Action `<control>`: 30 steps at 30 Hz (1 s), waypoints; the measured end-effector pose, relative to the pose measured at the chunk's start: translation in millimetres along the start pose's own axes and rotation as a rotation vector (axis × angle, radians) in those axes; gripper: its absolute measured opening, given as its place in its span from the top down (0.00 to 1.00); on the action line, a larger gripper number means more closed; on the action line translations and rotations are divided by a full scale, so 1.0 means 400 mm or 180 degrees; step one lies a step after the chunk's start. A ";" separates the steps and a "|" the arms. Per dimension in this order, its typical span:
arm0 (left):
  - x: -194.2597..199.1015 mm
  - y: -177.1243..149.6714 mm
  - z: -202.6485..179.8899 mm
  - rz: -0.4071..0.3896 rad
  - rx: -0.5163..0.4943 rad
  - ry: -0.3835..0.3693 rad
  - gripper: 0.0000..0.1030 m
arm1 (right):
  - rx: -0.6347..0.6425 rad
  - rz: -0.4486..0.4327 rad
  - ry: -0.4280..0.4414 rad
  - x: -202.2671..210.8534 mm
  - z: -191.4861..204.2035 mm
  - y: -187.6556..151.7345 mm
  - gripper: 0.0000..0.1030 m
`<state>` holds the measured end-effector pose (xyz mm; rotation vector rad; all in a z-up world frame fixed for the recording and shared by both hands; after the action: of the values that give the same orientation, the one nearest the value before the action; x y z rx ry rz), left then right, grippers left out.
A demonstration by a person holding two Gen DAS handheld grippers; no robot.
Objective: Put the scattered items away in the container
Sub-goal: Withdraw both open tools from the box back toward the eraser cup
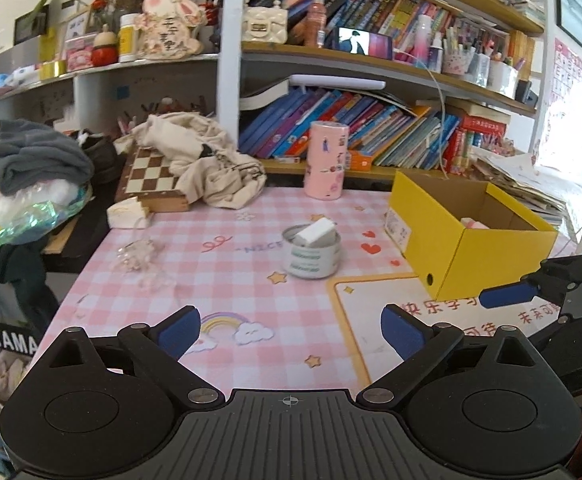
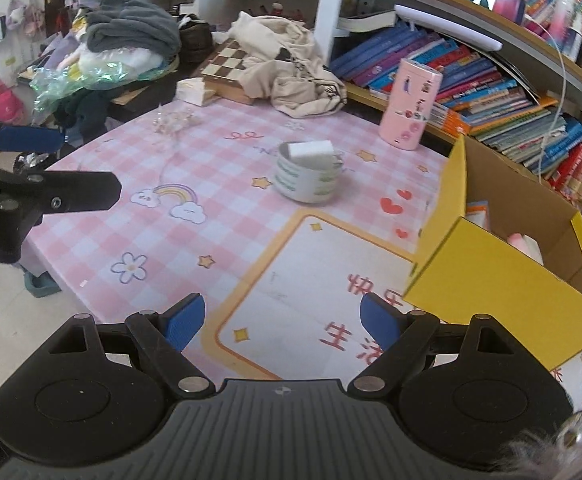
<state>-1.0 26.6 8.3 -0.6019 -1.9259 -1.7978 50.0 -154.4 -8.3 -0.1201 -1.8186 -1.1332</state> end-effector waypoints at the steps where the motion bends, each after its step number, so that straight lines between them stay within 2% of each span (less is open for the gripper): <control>1: 0.002 -0.003 0.008 0.0009 0.0020 0.0017 0.04 | 0.0011 0.0000 0.0009 -0.001 0.007 0.003 0.18; 14: 0.039 -0.022 0.085 -0.0084 0.0332 0.0255 0.04 | 0.0334 0.0007 0.0150 -0.023 0.083 0.054 0.17; 23: 0.031 -0.001 0.112 -0.0325 0.0578 0.0381 0.04 | 0.0385 -0.0021 0.0067 -0.034 0.063 0.064 0.16; 30: -0.018 0.007 0.131 -0.0149 0.0593 0.0454 0.04 | 0.0375 0.0023 0.0159 -0.089 0.051 0.094 0.16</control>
<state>5.5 78.8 3.2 -0.3586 -1.9947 -1.6177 75.1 -105.0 -13.3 -0.0294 -1.8341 -1.0127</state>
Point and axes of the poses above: each gripper's, at about its wrist camera, not at the fingertips, and x roughly against the way its jaws point, z to its left, y to its top, the point moved 3 cm from there along -x, roughly the way its jaws point, and after that the axes turned 4 degrees about z, right-handed, at the moved point
